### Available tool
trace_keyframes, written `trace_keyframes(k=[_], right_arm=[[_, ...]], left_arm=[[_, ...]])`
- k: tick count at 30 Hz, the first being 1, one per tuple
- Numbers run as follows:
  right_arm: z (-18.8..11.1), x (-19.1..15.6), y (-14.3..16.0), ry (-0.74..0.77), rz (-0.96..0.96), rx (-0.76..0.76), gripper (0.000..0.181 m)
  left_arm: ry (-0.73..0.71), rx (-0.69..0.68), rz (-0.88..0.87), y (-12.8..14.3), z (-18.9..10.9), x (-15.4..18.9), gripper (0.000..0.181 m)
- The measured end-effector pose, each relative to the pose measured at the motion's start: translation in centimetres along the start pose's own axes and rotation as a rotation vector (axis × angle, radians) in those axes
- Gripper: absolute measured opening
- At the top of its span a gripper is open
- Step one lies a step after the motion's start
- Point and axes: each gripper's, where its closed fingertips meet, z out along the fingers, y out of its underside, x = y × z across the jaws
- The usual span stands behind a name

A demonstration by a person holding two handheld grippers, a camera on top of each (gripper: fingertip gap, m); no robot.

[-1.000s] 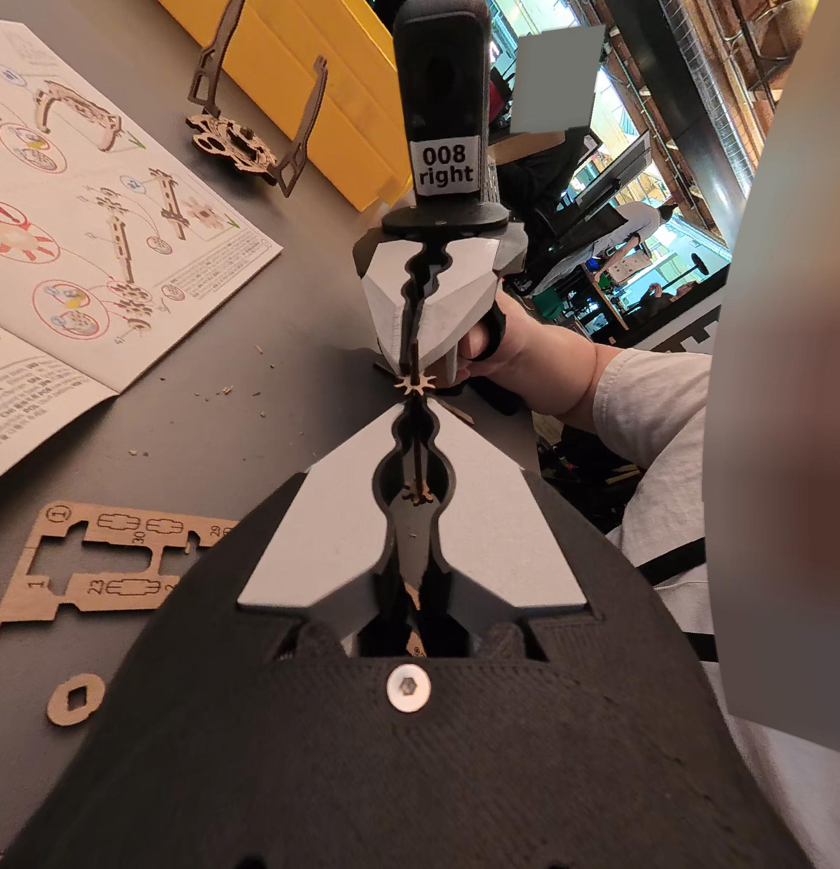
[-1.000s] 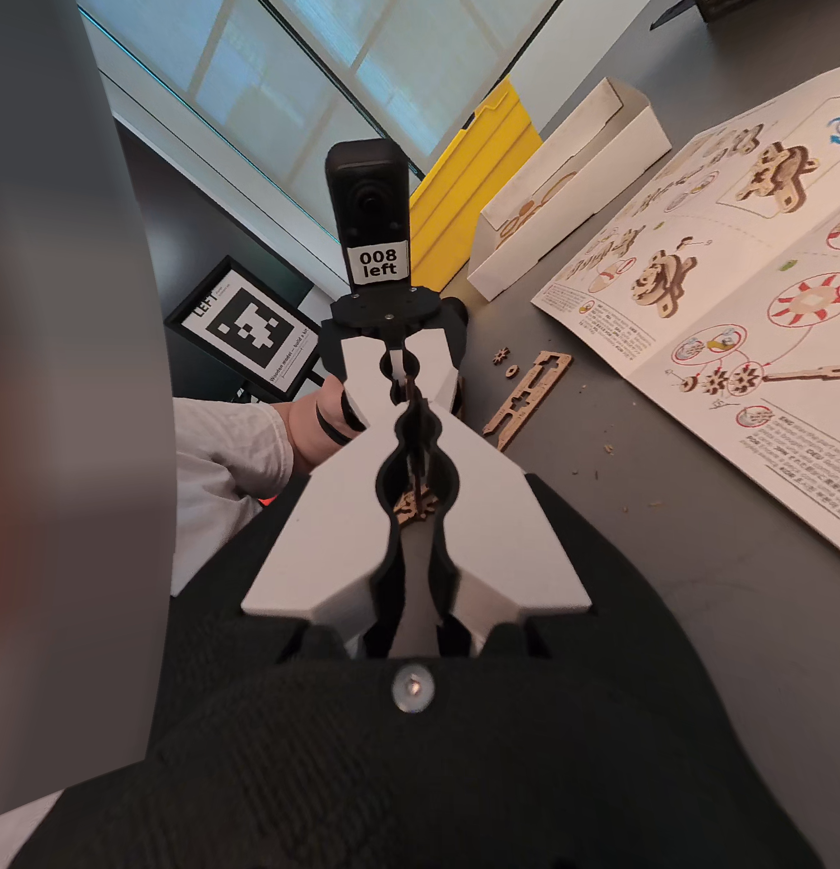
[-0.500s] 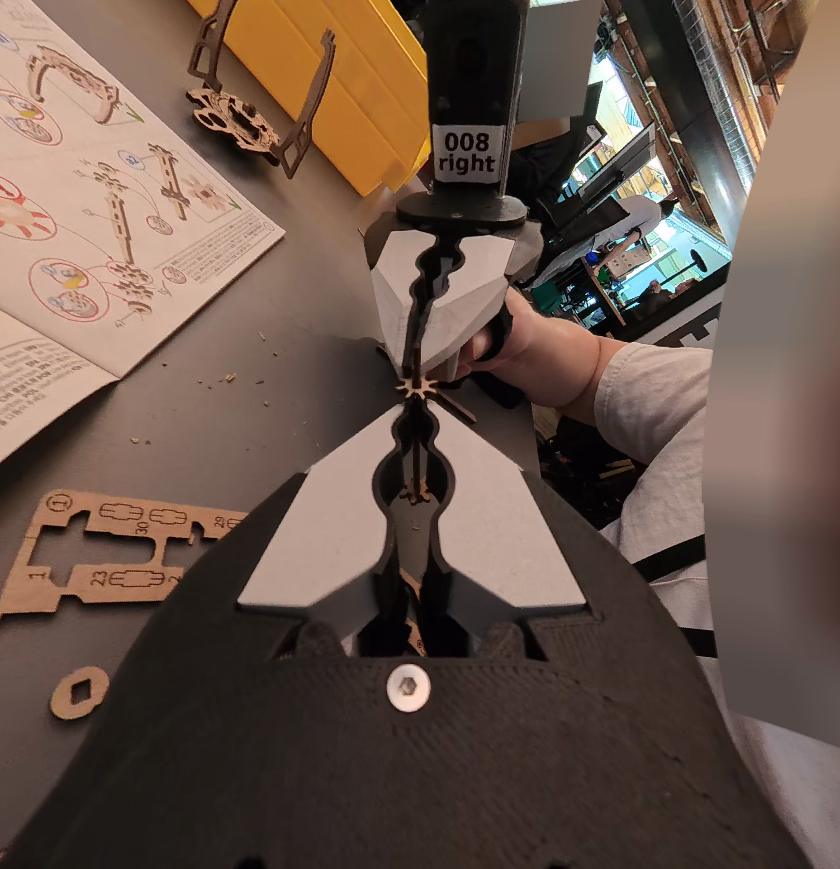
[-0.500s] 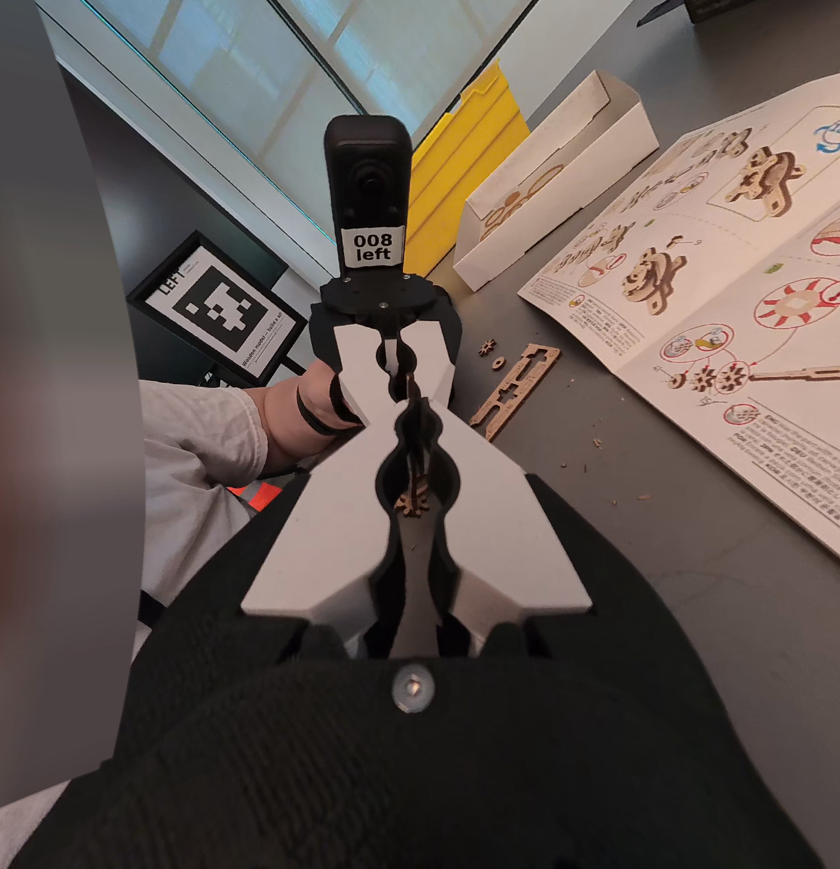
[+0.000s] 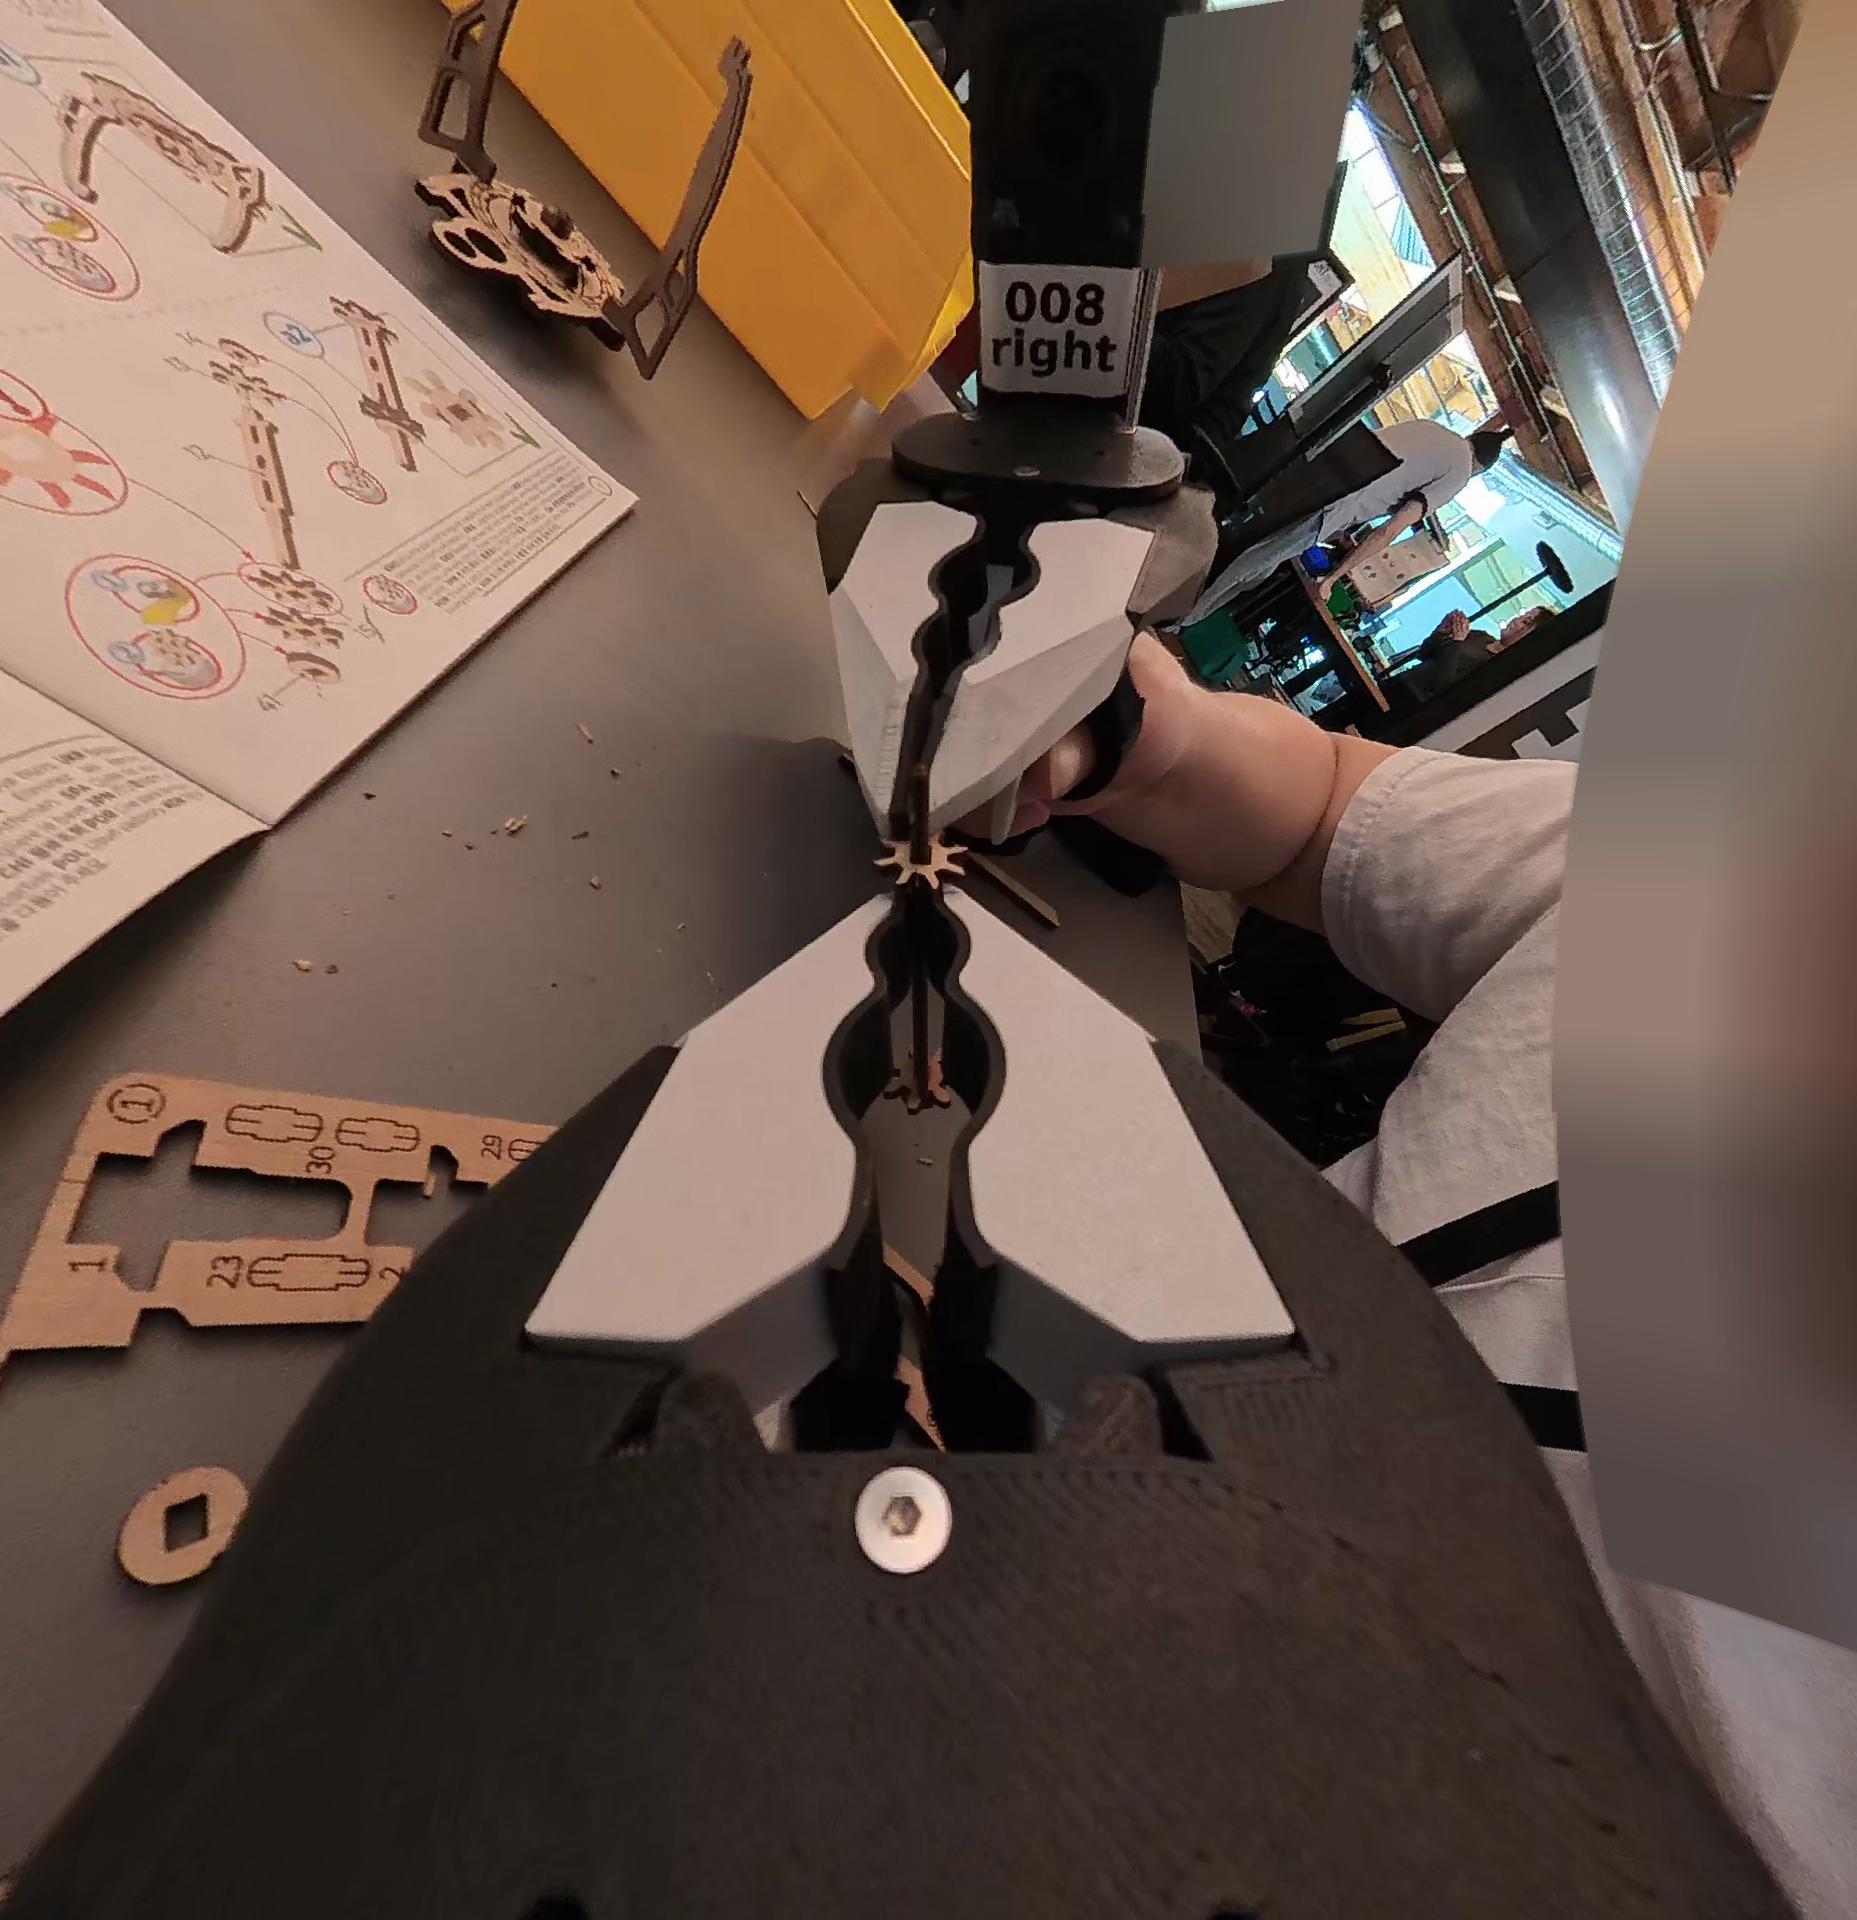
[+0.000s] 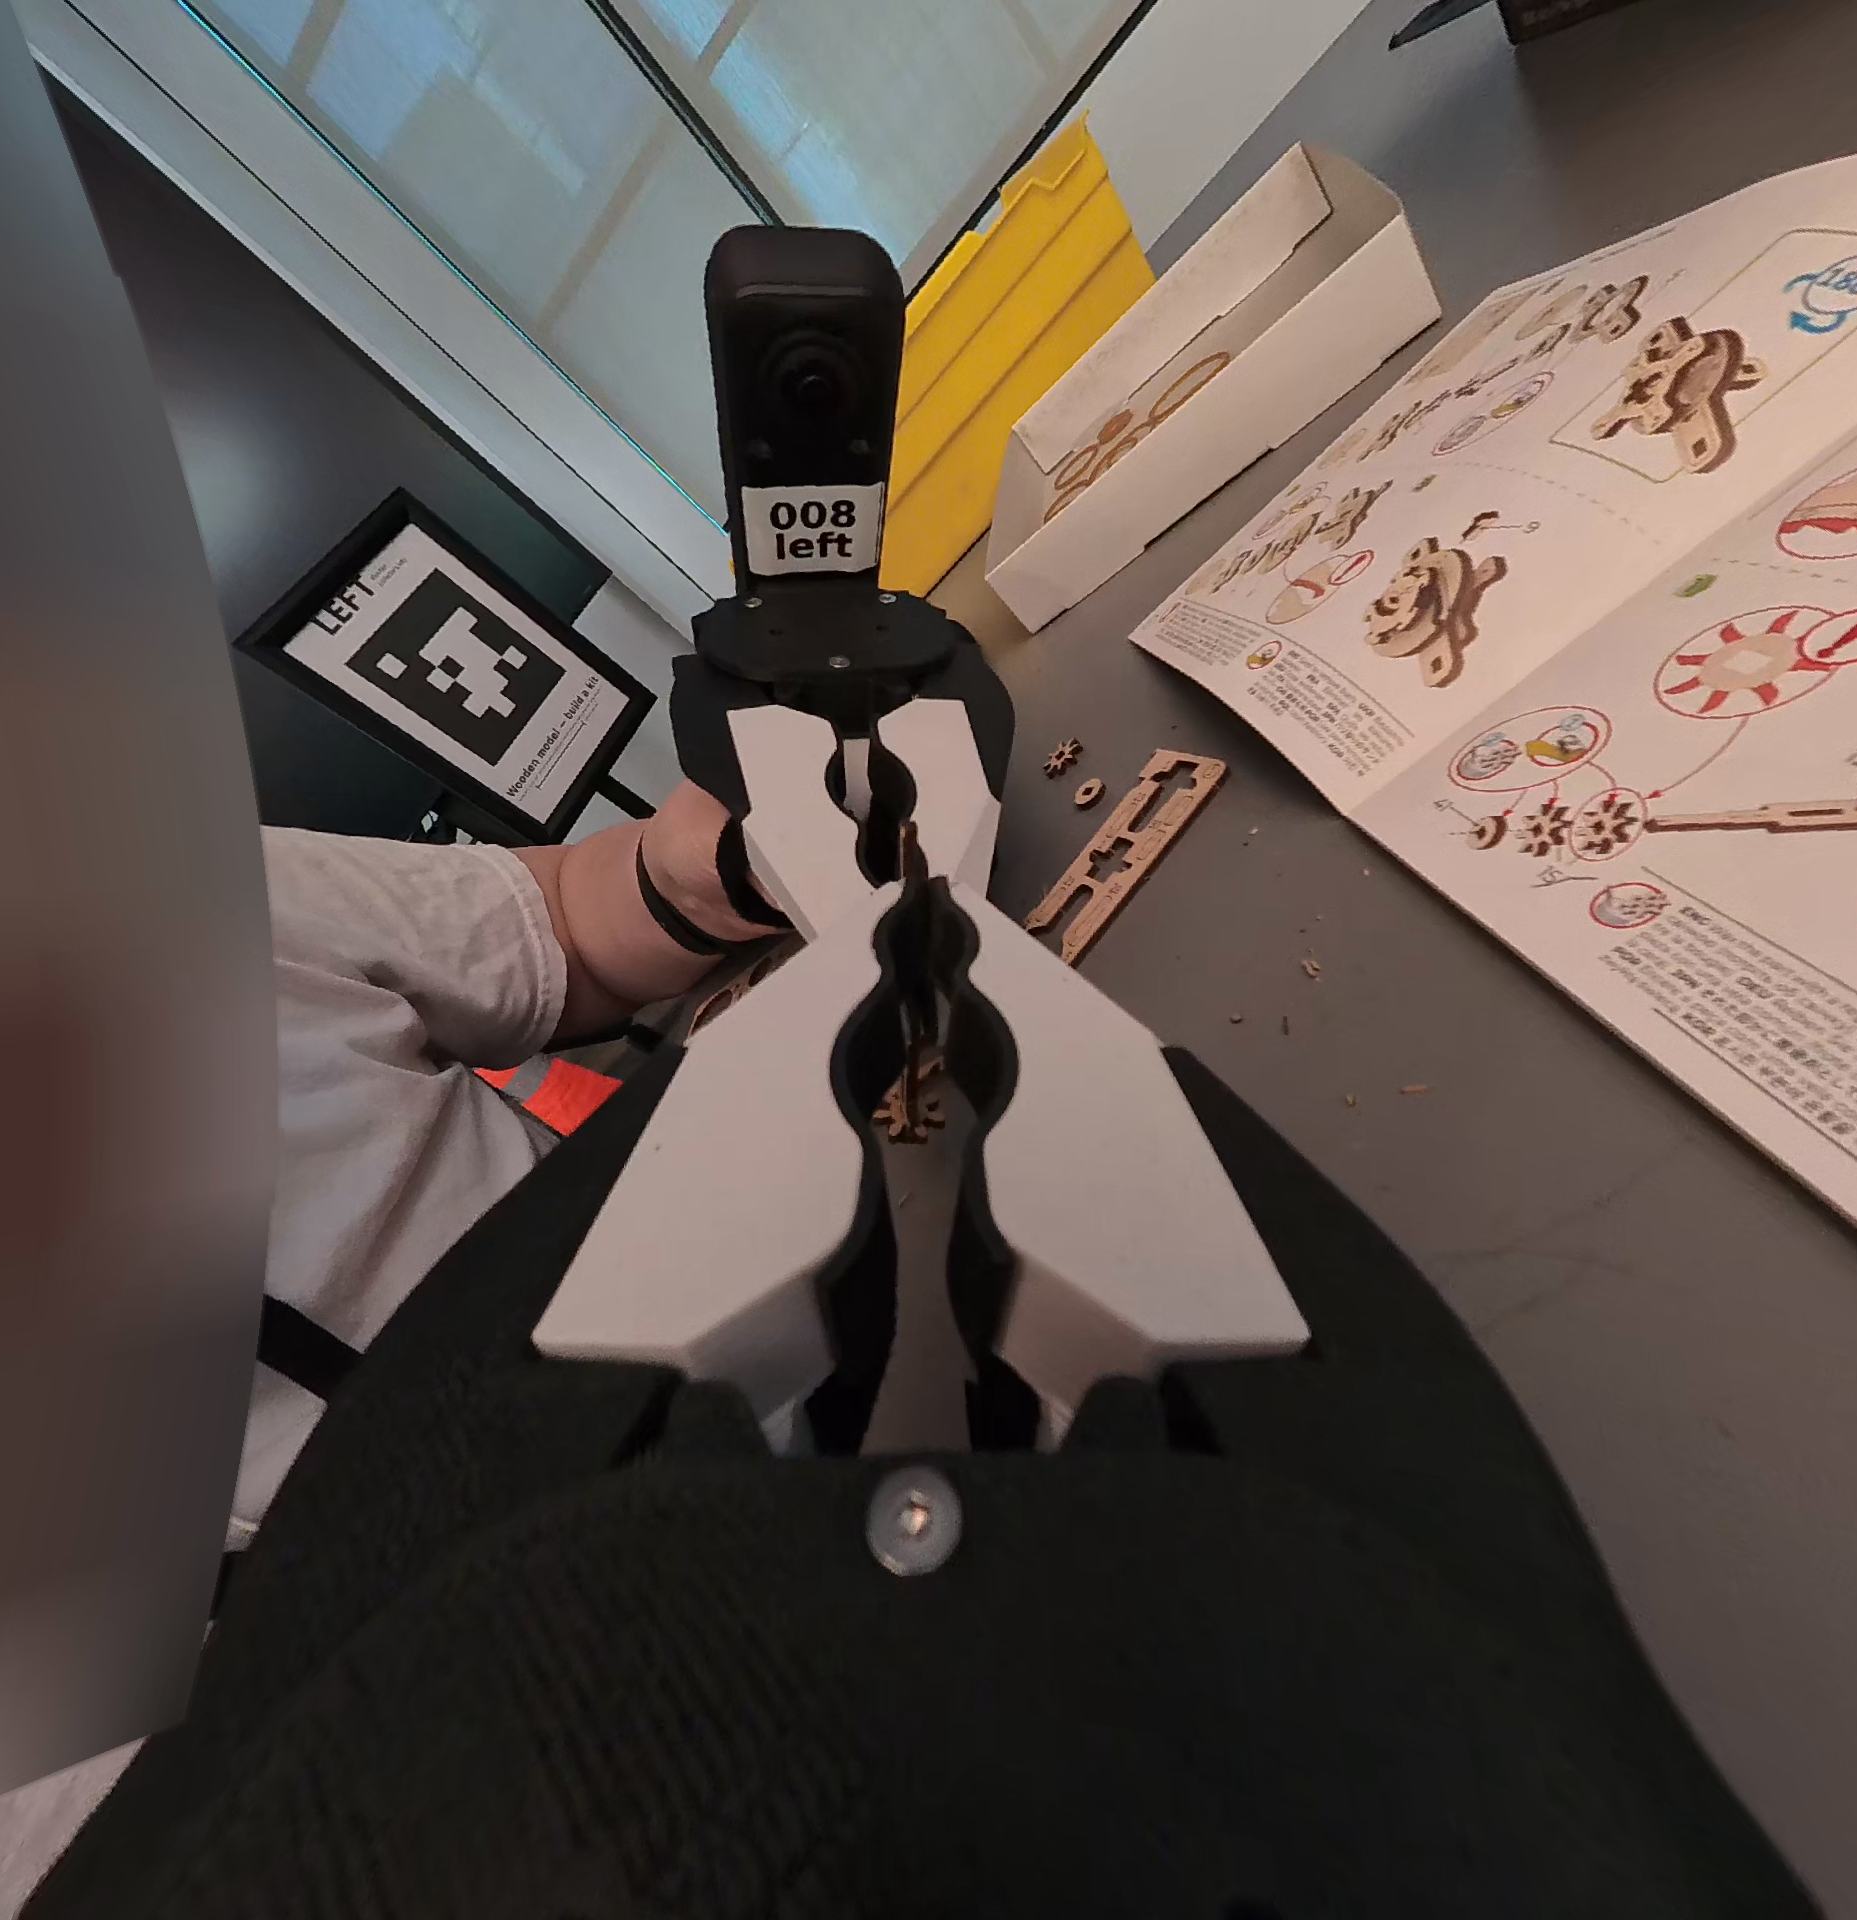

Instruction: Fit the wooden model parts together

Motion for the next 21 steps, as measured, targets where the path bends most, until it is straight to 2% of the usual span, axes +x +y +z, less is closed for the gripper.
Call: trace_keyframes(k=[6,13,15,21], right_arm=[[0.0,0.1,-0.1,0.007,-0.005,0.008,0.0],[0.1,-1.0,-0.8,-0.068,-0.015,0.055,0.001],[0.1,-0.7,-0.9,-0.055,0.004,0.057,0.011],[0.0,-0.5,-1.2,-0.076,0.047,0.067,0.004]], left_arm=[[0.005,0.002,0.0,0.0,0.0,0.0,0.0],[0.049,0.026,-0.033,-0.4,-0.2,0.3,0.0],[0.045,0.023,-0.021,-0.4,-0.2,0.4,0.0],[0.041,0.003,0.001,-0.2,0.0,0.5,0.0]])
